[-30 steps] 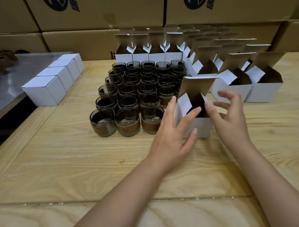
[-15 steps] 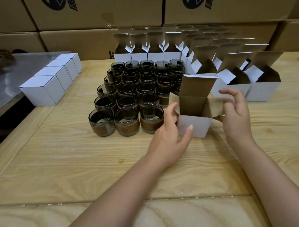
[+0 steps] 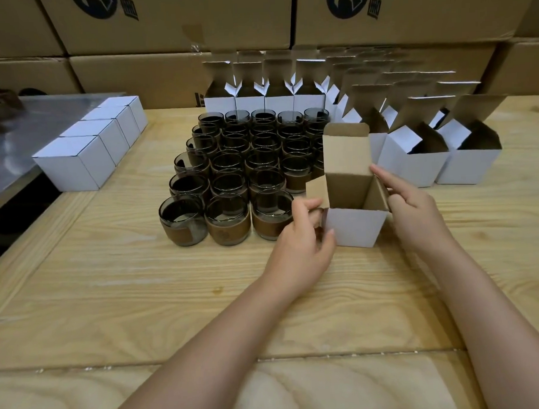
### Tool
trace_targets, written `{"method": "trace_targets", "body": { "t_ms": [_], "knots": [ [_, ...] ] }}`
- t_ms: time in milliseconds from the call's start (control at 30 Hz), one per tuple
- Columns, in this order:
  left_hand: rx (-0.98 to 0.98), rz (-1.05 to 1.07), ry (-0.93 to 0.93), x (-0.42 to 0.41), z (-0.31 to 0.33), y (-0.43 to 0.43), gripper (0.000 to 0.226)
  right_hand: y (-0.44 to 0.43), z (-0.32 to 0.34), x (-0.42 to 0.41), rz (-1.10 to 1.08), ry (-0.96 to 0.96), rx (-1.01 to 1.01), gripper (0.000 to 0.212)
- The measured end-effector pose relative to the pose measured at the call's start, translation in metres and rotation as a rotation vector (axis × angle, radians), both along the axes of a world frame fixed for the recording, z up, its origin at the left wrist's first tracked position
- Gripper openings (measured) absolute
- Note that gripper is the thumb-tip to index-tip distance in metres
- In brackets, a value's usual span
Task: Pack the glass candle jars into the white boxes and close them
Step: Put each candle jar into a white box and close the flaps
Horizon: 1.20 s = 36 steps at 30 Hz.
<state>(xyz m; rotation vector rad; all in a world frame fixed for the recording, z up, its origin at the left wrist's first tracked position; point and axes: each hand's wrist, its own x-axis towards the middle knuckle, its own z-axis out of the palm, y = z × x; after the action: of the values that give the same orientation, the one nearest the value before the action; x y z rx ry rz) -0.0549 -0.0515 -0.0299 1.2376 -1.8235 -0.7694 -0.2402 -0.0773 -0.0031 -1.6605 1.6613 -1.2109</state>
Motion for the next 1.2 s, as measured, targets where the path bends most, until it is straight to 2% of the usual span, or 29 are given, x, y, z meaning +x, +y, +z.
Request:
{"method": "trace_targets", "body": {
  "t_ms": [100,167,300,367,400,433,500,567,633,667,733,800,1000,1133,1200],
  "knots": [
    [-0.04,0.025,-0.029,-0.001,-0.002,-0.001,0.045,0.002,0.002,-0.001,0.01,0.095,-0.01,0.057],
    [-0.049,0.037,-0.045,-0.002,-0.001,-0.001,0.048,0.006,0.004,0.002,-0.061,0.204,-0.102,0.051],
    [-0.07,0.06,-0.066,-0.003,-0.001,0.001,0.052,0.021,0.022,0.025,-0.213,0.411,-0.53,0.037],
    [-0.09,0.069,-0.069,-0.003,0.001,0.003,0.053,0.029,0.035,0.042,-0.097,0.493,-0.748,0.028],
    [-0.104,0.07,-0.08,-0.003,0.001,0.003,0.053,0.031,0.042,0.052,0.03,0.501,-0.783,0.025],
    [-0.119,0.074,-0.118,-0.003,0.001,0.003,0.053,0.032,0.048,0.062,0.175,0.48,-0.736,0.023],
    [-0.13,0.108,-0.251,-0.004,0.004,0.002,0.048,0.031,0.06,0.083,0.389,0.436,-0.471,0.022],
    [-0.125,0.143,-0.337,-0.004,0.004,0.0,0.033,0.017,0.065,0.098,0.417,0.51,-0.216,0.028],
    [-0.13,0.156,-0.336,-0.004,0.003,0.001,0.027,0.0,0.069,0.106,0.387,0.668,-0.008,0.041],
    [-0.169,0.167,-0.323,-0.004,0.003,0.003,0.027,-0.007,0.072,0.11,0.393,0.735,0.086,0.047],
    [-0.375,0.182,-0.296,-0.004,0.002,0.005,0.024,-0.016,0.074,0.118,0.427,0.807,0.209,0.056],
    [-0.481,0.171,-0.304,-0.004,0.003,0.007,0.023,-0.021,0.073,0.125,0.436,0.833,0.241,0.061],
    [-0.554,0.178,-0.331,-0.003,0.005,0.008,0.017,-0.021,0.068,0.127,0.43,0.763,0.174,0.061],
    [-0.68,0.216,-0.327,-0.003,0.008,0.008,0.032,-0.021,0.074,0.122,0.41,0.695,0.158,0.058],
    [-0.707,0.23,-0.324,-0.004,0.008,0.008,0.031,-0.022,0.08,0.119,0.396,0.666,0.137,0.058]
  ]
}}
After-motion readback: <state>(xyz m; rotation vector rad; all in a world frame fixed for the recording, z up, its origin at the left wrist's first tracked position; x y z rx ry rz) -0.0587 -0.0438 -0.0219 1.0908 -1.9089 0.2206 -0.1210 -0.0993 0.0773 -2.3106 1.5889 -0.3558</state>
